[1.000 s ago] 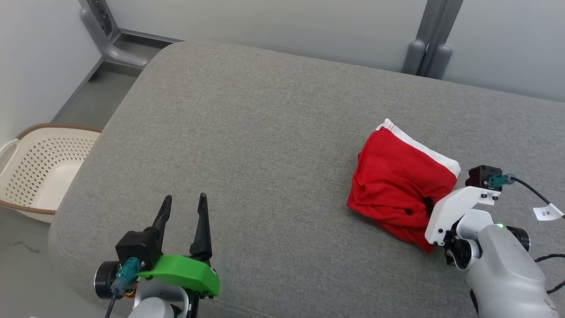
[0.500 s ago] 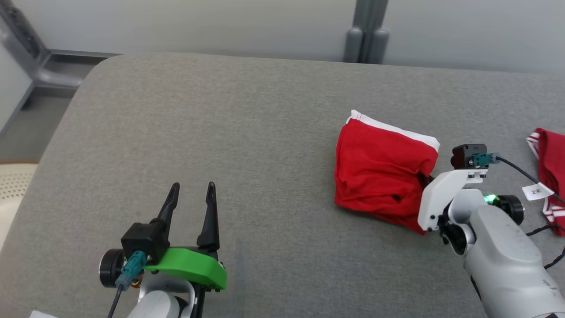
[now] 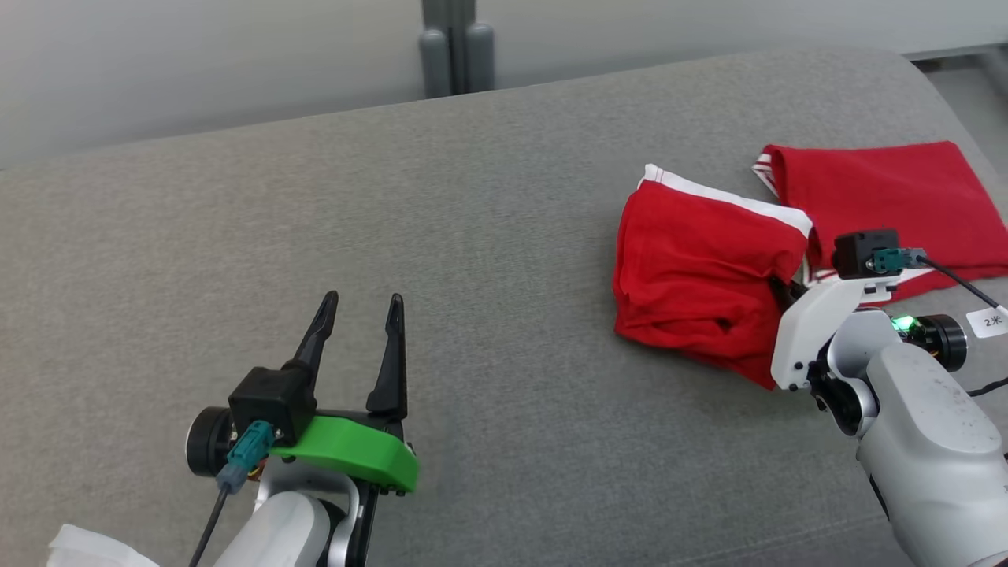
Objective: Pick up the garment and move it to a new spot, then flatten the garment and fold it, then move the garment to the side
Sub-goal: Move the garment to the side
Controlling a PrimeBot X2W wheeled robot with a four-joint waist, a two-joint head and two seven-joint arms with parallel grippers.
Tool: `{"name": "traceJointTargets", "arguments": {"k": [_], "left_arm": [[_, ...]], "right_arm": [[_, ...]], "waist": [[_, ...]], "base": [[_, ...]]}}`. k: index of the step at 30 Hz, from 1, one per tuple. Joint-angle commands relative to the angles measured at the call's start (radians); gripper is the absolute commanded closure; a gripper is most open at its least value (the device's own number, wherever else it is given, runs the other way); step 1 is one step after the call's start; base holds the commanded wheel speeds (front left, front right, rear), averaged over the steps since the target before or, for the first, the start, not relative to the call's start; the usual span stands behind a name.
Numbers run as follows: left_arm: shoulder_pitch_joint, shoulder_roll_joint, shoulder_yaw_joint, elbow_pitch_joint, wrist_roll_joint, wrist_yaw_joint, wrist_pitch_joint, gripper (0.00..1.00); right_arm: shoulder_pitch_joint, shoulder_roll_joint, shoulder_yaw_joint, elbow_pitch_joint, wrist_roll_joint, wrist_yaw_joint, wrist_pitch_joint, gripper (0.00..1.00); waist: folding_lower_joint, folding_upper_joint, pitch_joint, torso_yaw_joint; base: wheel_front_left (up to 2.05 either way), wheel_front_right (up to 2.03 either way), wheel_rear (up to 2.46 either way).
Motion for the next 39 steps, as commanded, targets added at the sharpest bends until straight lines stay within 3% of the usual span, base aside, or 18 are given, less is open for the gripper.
{"name": "traceJointTargets", "arguments": {"k": [1, 9, 17, 23, 33, 39], "left_arm": [[-0.017, 0.009, 0.000, -0.004, 0.012, -0.001, 0.003, 0.00], [-0.035, 0.012, -0.016, -0.010, 0.019, -0.005, 0.015, 0.00], [-0.044, 0.016, -0.015, -0.008, 0.016, 0.003, 0.014, 0.00], [-0.046, 0.022, -0.013, -0.015, 0.017, 0.010, 0.014, 0.00], [-0.055, 0.030, -0.021, -0.031, 0.025, 0.010, 0.015, 0.00], [-0.059, 0.037, -0.032, -0.052, 0.032, 0.018, 0.028, 0.00]], "right_arm": [[-0.016, -0.005, 0.000, -0.009, 0.002, -0.001, -0.010, 1.00], [-0.033, -0.003, -0.011, -0.025, -0.010, -0.001, -0.019, 1.00], [-0.116, -0.063, 0.044, -0.041, -0.026, -0.001, 0.002, 1.00], [-0.195, -0.164, 0.098, -0.039, -0.006, -0.001, 0.065, 1.00], [-0.257, -0.388, 0.164, -0.005, 0.026, -0.001, 0.137, 1.00], [-0.280, -0.451, 0.173, 0.034, 0.012, -0.001, 0.155, 1.00]], "waist": [[0.0000, 0.0000, 0.049, -0.103], [0.0000, 0.0000, 0.071, -0.118], [0.0000, 0.0000, 0.088, -0.048], [0.0000, 0.0000, 0.110, 0.012], [0.0000, 0.0000, 0.144, 0.079], [0.0000, 0.0000, 0.163, 0.089]], "base": [[0.00, 0.00, 0.00], [0.00, 0.00, 0.00], [0.00, 0.00, 0.00], [0.00, 0.00, 0.00], [0.00, 0.00, 0.00], [0.00, 0.00, 0.00]]}}
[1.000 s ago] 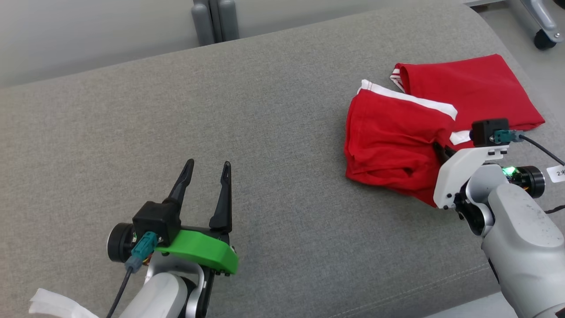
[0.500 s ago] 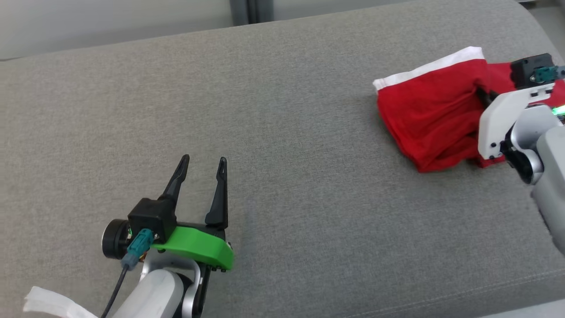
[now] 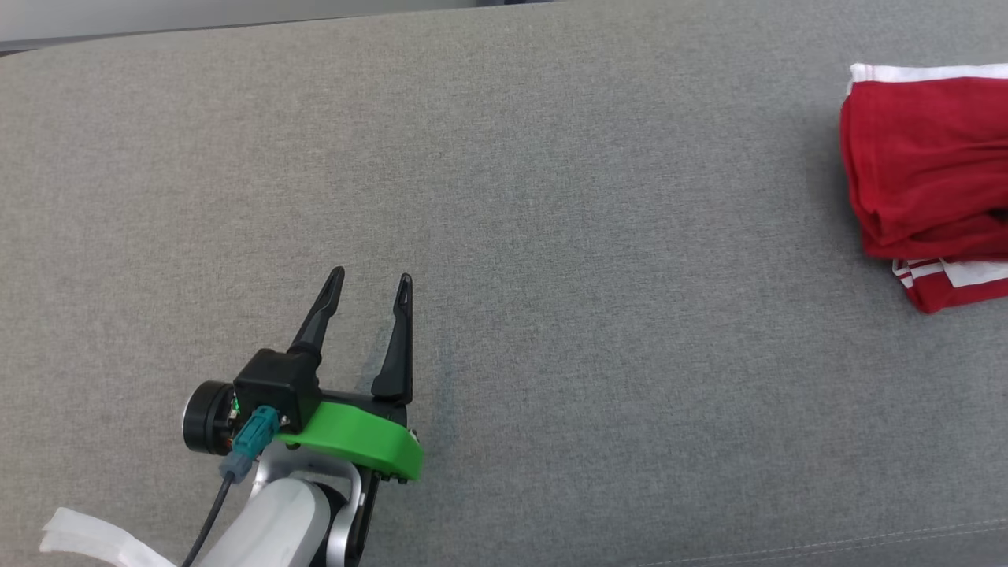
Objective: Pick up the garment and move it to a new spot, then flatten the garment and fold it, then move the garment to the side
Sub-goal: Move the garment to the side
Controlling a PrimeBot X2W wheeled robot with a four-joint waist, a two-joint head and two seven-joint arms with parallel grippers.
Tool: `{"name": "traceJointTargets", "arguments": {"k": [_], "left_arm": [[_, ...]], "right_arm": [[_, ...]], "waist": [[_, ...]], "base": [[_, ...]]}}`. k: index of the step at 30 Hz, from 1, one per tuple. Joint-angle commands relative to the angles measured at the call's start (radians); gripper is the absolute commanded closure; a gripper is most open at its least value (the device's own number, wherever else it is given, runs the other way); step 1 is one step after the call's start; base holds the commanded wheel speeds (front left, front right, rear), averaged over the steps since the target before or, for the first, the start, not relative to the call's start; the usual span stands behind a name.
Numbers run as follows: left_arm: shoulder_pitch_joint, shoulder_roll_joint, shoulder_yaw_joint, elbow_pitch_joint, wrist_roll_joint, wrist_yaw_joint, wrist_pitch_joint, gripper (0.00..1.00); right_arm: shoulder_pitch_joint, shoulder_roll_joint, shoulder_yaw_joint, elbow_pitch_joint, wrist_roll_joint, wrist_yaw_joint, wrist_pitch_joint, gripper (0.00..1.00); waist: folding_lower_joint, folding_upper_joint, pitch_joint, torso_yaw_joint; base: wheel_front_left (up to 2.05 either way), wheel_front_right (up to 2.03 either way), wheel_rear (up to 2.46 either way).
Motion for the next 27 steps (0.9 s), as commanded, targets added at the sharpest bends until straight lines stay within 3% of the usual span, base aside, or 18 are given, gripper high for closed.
{"name": "traceJointTargets", "arguments": {"k": [1, 14, 15, 16, 17, 27], "left_arm": [[-0.019, 0.008, -0.002, -0.006, 0.004, 0.005, 0.005, 0.00], [-0.034, 0.020, -0.027, -0.035, 0.023, 0.007, 0.032, 0.00], [-0.034, 0.021, -0.028, -0.036, 0.023, 0.009, 0.033, 0.00], [-0.034, 0.022, -0.029, -0.037, 0.022, 0.010, 0.035, 0.00], [-0.034, 0.023, -0.029, -0.038, 0.023, 0.013, 0.036, 0.00], [-0.034, 0.033, -0.023, -0.035, 0.016, 0.021, 0.037, 0.00]], "right_arm": [[-0.019, -0.015, -0.002, 0.011, -0.011, -0.002, 0.003, 1.00], [-0.093, -0.043, -0.069, 0.125, -0.125, -0.002, -0.057, 1.00], [-0.097, -0.043, -0.076, 0.135, -0.141, -0.002, -0.072, 0.92], [-0.095, -0.036, -0.085, 0.150, -0.157, -0.002, -0.086, 0.60], [-0.097, -0.028, -0.097, 0.165, -0.167, -0.002, -0.096, 0.00], [-0.116, 0.055, -0.190, 0.246, -0.260, -0.002, -0.190, 0.00]], "waist": [[0.0000, 0.0000, 0.010, 0.005], [0.0000, 0.0000, 0.035, 0.020], [0.0000, 0.0000, 0.037, 0.021], [0.0000, 0.0000, 0.039, 0.022], [0.0000, 0.0000, 0.040, 0.023], [0.0000, 0.0000, 0.036, 0.005]], "base": [[0.00, 0.00, 0.00], [0.00, 0.00, 0.00], [0.00, 0.00, 0.00], [0.00, 0.00, 0.00], [0.00, 0.00, 0.00], [0.00, 0.00, 0.00]]}}
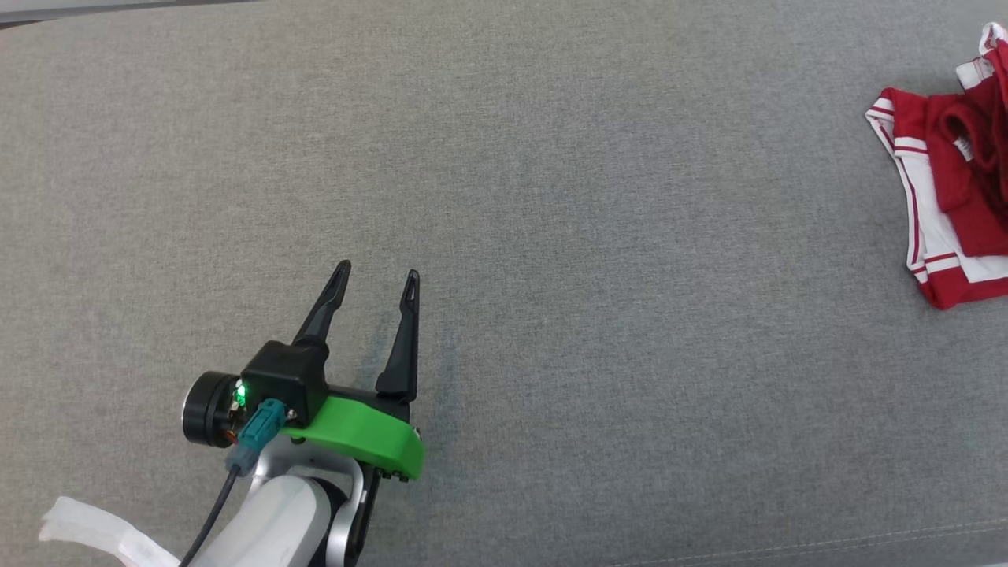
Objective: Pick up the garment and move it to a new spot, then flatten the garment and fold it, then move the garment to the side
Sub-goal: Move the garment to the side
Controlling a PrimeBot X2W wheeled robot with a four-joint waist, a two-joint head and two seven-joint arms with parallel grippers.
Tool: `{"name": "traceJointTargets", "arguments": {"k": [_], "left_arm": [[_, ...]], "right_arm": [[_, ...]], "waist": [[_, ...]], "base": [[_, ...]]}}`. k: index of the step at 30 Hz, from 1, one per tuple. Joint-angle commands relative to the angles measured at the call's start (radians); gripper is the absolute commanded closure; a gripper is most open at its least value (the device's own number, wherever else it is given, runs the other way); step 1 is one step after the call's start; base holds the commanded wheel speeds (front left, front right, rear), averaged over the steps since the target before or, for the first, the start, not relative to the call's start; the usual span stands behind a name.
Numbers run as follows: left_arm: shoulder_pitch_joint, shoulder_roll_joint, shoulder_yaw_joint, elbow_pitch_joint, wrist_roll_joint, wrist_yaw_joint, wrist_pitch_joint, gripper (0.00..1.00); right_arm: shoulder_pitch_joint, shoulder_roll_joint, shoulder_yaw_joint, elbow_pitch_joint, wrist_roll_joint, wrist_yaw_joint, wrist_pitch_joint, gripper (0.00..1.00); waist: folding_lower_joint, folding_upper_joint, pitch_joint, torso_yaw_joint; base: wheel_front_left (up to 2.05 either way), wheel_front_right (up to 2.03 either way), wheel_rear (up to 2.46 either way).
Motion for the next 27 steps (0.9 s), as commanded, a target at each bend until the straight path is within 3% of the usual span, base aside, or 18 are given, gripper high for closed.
{"name": "traceJointTargets", "arguments": {"k": [1, 17, 27], "left_arm": [[-0.016, 0.008, 0.005, 0.003, -0.004, 0.005, -0.005, 0.00], [-0.049, 0.001, 0.079, 0.084, -0.061, -0.012, -0.068, 0.00], [0.010, -0.013, 0.148, 0.219, -0.118, -0.026, -0.114, 0.00]], "right_arm": [[-0.014, 0.011, -0.009, 0.004, -0.014, -0.002, -0.017, 0.00], [0.023, 0.159, 0.008, -0.096, 0.018, -0.002, -0.168, 0.00], [0.171, 0.271, -0.001, -0.213, 0.074, -0.002, -0.277, 0.00]], "waist": [[0.0000, -0.0001, -0.005, -0.008], [0.0000, -0.0001, -0.124, -0.049], [0.0000, -0.0001, -0.247, -0.048]], "base": [[0.00, 0.00, 0.00], [0.00, 0.00, 0.00], [0.00, 0.00, 0.00]]}}
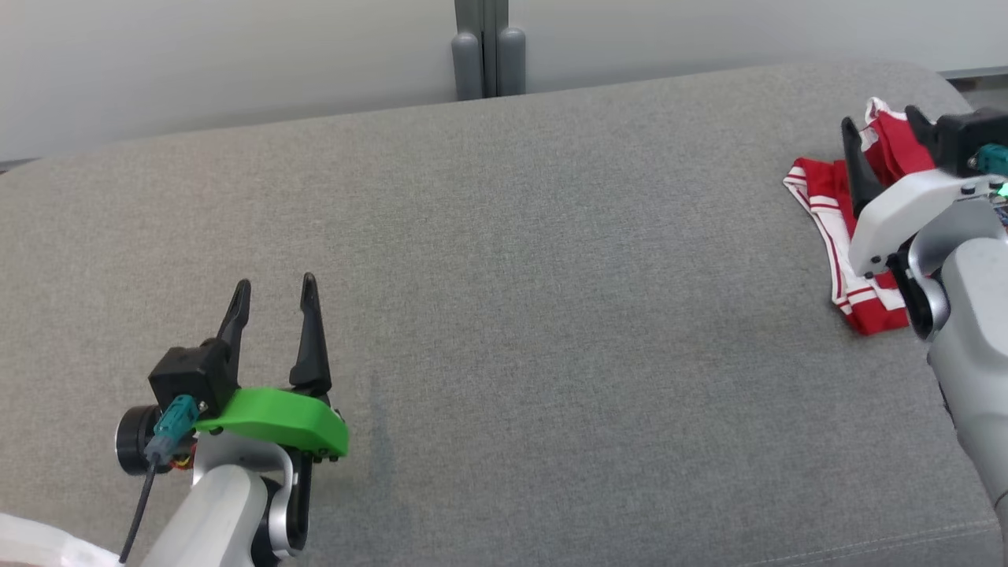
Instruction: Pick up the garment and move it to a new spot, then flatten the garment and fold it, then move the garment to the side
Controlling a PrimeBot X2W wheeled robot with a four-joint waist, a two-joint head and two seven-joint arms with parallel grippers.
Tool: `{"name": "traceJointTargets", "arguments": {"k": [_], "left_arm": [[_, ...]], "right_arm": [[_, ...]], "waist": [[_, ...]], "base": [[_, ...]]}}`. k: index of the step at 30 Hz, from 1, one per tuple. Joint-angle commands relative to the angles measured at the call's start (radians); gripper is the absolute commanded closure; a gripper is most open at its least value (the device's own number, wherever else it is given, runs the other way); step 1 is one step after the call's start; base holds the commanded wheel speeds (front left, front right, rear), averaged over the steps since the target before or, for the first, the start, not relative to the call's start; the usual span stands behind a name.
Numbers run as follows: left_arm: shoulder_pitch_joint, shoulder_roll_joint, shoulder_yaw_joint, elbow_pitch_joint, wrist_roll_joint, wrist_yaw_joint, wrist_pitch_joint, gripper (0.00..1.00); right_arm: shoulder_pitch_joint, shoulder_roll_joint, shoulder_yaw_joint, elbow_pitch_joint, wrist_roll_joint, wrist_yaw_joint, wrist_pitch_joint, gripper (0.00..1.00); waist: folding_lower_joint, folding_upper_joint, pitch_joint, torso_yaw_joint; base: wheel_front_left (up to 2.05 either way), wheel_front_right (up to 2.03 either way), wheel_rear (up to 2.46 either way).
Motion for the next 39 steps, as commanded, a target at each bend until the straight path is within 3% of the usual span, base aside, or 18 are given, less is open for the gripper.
{"name": "traceJointTargets", "arguments": {"k": [1, 9, 13, 19, 26, 39], "left_arm": [[0.024, -0.010, 0.007, 0.015, -0.010, -0.008, -0.007, 0.00], [0.110, -0.037, 0.039, 0.069, -0.021, -0.025, -0.020, 0.00], [0.157, -0.047, 0.059, 0.063, -0.013, -0.034, -0.020, 0.00], [0.220, -0.074, 0.080, 0.041, 0.009, -0.036, -0.020, 0.00], [0.253, -0.089, 0.065, 0.036, 0.029, -0.042, -0.020, 0.00], [0.255, -0.086, 0.045, 0.023, 0.031, -0.044, -0.012, 0.00]], "right_arm": [[0.044, 0.009, -0.008, -0.020, -0.005, -0.002, -0.015, 0.00], [0.263, 0.132, -0.081, -0.183, -0.098, -0.002, -0.051, 0.00], [0.399, 0.232, -0.141, -0.301, -0.152, -0.002, -0.026, 0.00], [0.580, 0.306, -0.196, -0.479, -0.215, -0.002, 0.022, 0.00], [0.717, 0.315, -0.231, -0.609, -0.159, -0.002, 0.042, 0.00], [0.764, 0.315, -0.222, -0.674, -0.151, -0.002, 0.062, 0.00]], "waist": [[0.0000, -0.0001, -0.056, 0.007], [0.0000, -0.0001, -0.134, 0.034], [0.0000, -0.0001, -0.155, 0.043], [0.0000, -0.0001, -0.174, 0.054], [0.0000, -0.0001, -0.183, 0.057], [0.0000, -0.0001, -0.193, 0.060]], "base": [[0.00, 0.00, 0.00], [0.00, 0.00, 0.00], [0.00, 0.00, 0.00], [0.00, 0.00, 0.00], [0.00, 0.00, 0.00], [0.00, 0.00, 0.00]]}}
